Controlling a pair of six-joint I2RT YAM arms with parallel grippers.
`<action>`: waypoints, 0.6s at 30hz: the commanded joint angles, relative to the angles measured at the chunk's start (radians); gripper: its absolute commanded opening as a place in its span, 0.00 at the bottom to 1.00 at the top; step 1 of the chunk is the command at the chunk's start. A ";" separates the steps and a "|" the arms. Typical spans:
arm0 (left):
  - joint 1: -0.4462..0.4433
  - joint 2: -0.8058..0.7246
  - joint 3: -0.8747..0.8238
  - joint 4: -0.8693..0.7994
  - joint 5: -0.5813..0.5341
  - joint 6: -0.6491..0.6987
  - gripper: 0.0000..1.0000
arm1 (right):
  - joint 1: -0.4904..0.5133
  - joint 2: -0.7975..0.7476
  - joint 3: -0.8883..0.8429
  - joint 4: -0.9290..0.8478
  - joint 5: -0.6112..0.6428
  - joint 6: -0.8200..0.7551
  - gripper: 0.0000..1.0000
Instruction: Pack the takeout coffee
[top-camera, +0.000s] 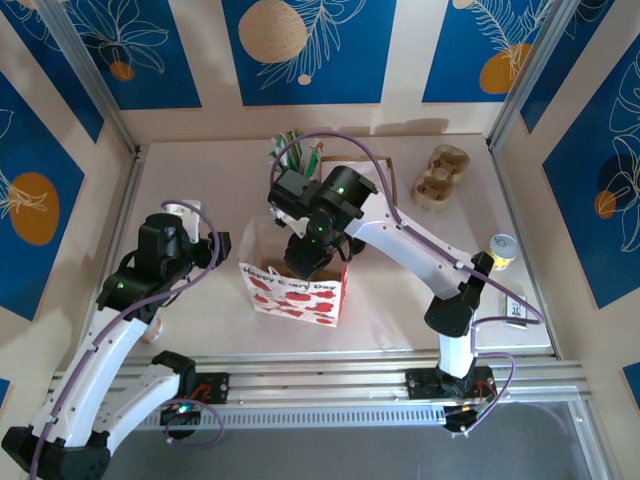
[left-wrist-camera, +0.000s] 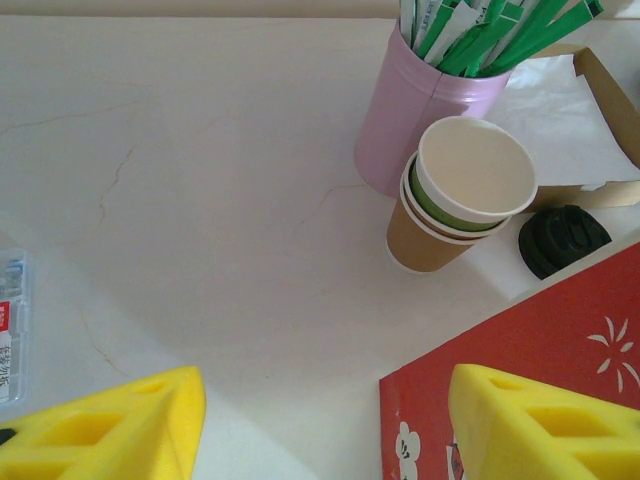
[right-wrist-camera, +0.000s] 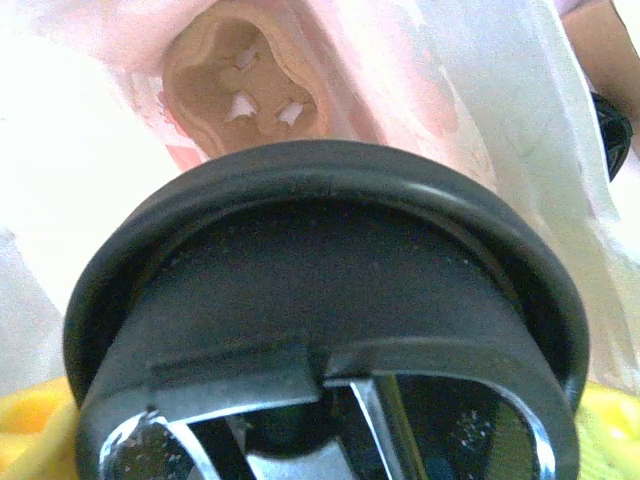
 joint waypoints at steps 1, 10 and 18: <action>-0.009 0.004 0.014 -0.006 0.013 0.011 0.65 | -0.008 -0.039 -0.041 -0.032 -0.017 -0.016 0.58; -0.009 0.004 0.014 -0.008 0.013 0.011 0.65 | -0.037 -0.049 -0.101 -0.037 -0.022 -0.012 0.58; -0.009 0.003 0.014 -0.008 0.012 0.013 0.65 | -0.048 -0.036 -0.144 -0.039 -0.026 -0.010 0.57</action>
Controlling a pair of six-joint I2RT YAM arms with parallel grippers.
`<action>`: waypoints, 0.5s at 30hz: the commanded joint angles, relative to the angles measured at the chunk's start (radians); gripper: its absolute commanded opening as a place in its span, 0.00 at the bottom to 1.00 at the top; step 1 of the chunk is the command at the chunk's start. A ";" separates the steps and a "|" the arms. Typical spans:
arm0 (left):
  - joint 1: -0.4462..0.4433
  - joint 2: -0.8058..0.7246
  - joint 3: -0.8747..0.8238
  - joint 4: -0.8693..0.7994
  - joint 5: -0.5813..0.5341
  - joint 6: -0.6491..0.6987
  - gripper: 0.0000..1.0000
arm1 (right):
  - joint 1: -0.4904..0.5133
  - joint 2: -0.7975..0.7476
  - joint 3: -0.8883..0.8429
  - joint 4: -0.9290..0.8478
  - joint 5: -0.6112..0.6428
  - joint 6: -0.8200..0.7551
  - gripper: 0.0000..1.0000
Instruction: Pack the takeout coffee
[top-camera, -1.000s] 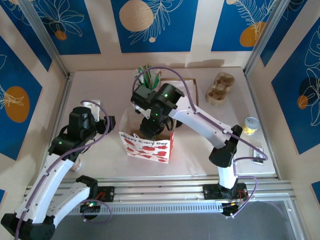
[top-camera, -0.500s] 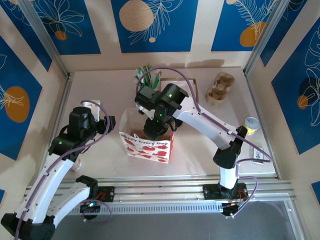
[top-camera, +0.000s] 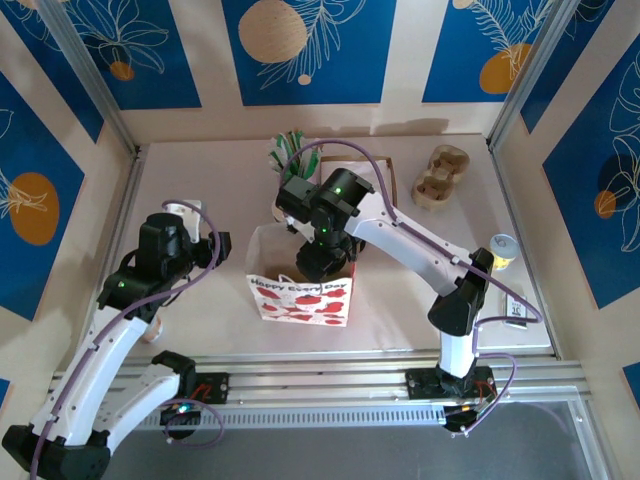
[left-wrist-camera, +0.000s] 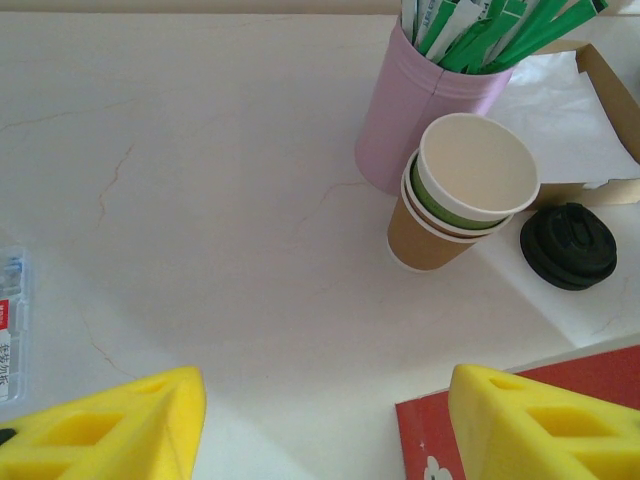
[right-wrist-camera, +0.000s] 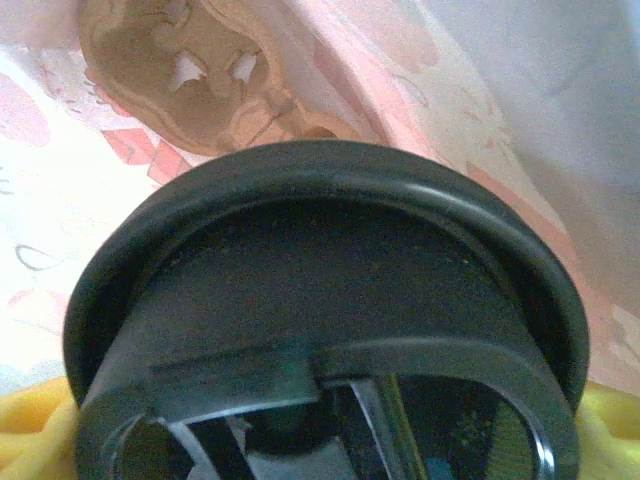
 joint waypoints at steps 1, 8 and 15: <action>-0.010 -0.003 0.014 -0.009 0.011 0.013 0.65 | -0.007 -0.019 -0.023 -0.026 -0.024 -0.007 0.57; -0.010 -0.018 0.035 -0.007 0.039 -0.014 0.68 | -0.008 -0.012 -0.025 -0.027 -0.026 -0.001 0.57; -0.011 0.062 0.212 -0.124 0.282 -0.094 0.77 | -0.003 -0.006 -0.024 -0.025 -0.023 -0.004 0.57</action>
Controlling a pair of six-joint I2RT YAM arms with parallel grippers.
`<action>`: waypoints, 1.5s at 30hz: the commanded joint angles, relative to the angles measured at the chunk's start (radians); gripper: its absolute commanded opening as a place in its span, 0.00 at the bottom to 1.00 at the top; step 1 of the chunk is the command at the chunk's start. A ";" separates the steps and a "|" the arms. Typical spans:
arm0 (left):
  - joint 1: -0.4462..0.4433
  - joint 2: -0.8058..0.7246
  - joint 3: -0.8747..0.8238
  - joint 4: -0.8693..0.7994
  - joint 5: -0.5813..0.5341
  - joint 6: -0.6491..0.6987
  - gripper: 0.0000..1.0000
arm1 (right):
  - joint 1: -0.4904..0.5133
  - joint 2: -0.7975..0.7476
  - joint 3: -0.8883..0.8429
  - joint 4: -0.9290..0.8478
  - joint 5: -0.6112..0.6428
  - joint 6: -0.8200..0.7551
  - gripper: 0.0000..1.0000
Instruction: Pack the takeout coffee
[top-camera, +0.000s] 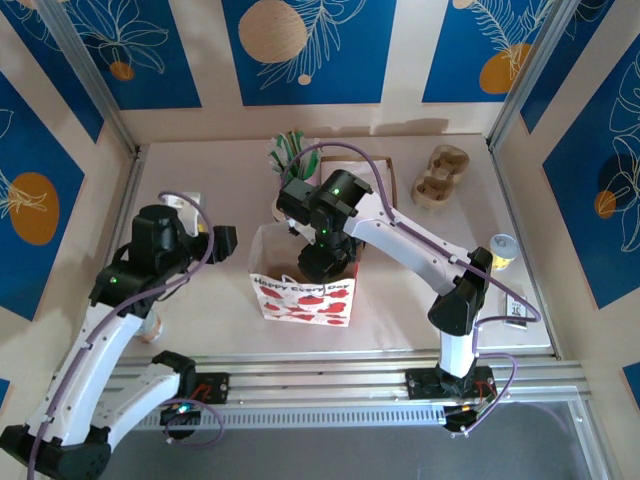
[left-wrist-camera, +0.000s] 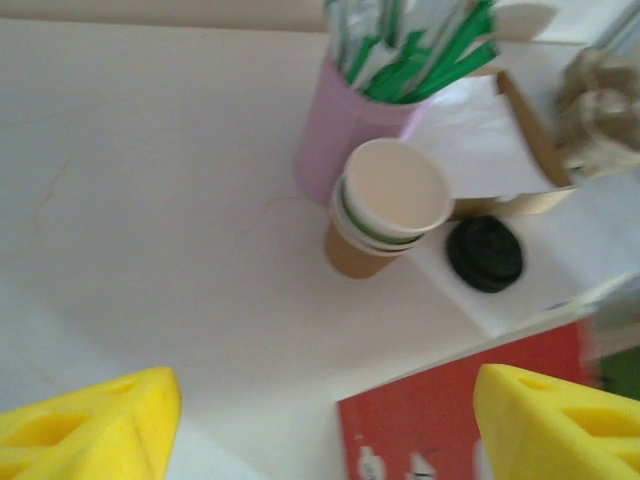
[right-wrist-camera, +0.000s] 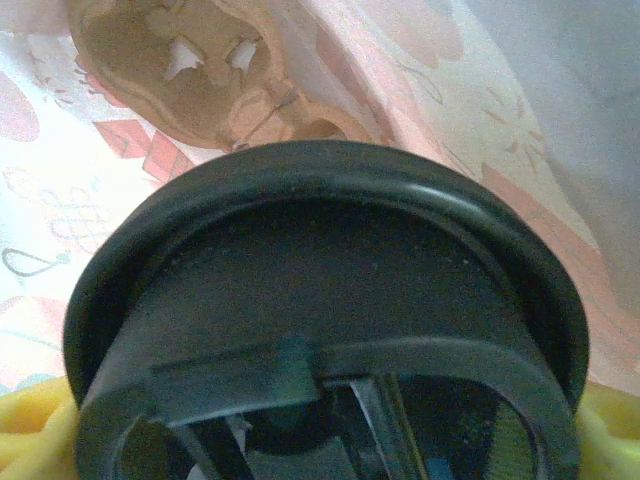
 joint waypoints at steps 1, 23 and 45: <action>-0.011 0.030 0.093 -0.075 0.188 -0.055 0.77 | 0.001 -0.003 -0.002 -0.022 -0.021 -0.003 0.57; -0.096 0.206 0.154 -0.223 0.380 -0.012 0.50 | 0.011 0.008 0.016 -0.027 -0.018 -0.001 0.56; -0.132 0.368 0.262 -0.291 0.145 0.016 0.02 | 0.027 0.001 -0.001 -0.029 -0.027 0.002 0.56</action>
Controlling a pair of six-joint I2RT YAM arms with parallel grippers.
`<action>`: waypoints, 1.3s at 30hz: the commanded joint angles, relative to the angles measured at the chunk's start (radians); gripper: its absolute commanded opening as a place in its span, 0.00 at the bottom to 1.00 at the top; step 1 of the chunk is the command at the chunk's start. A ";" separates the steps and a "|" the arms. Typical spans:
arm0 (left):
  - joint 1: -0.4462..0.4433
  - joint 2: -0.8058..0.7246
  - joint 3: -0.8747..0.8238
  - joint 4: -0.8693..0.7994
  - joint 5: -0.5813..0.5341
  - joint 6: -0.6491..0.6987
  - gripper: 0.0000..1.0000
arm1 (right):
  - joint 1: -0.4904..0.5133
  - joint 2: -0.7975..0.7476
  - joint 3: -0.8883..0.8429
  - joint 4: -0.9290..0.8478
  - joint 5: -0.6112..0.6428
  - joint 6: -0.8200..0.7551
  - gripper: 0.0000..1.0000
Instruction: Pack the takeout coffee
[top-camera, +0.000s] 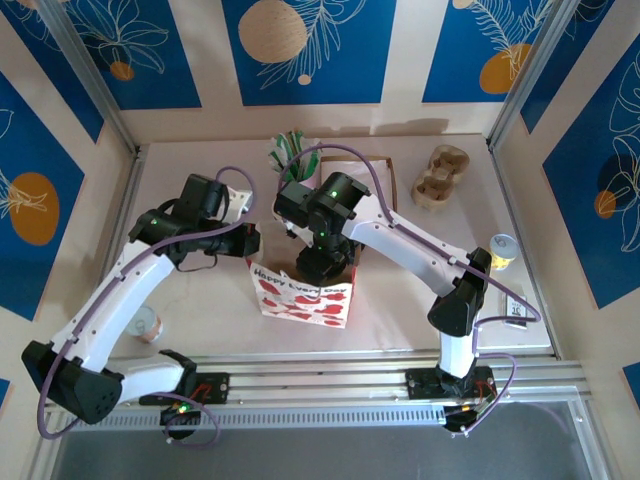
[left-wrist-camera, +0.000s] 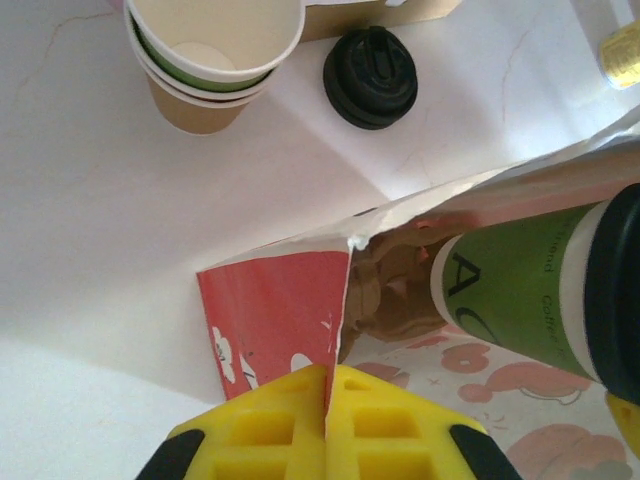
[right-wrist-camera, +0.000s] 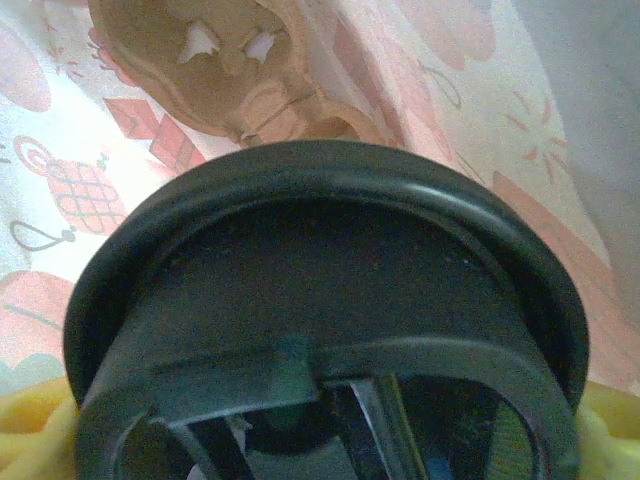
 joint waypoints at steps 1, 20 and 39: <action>-0.006 0.013 0.038 -0.039 -0.076 0.015 0.00 | 0.007 -0.004 -0.007 -0.032 -0.026 0.002 0.56; -0.006 0.026 0.046 -0.042 -0.106 0.023 0.00 | -0.025 -0.037 -0.090 -0.032 -0.015 0.016 0.56; -0.006 0.030 0.036 -0.020 -0.097 0.020 0.00 | -0.025 -0.007 -0.129 -0.003 -0.033 0.005 0.55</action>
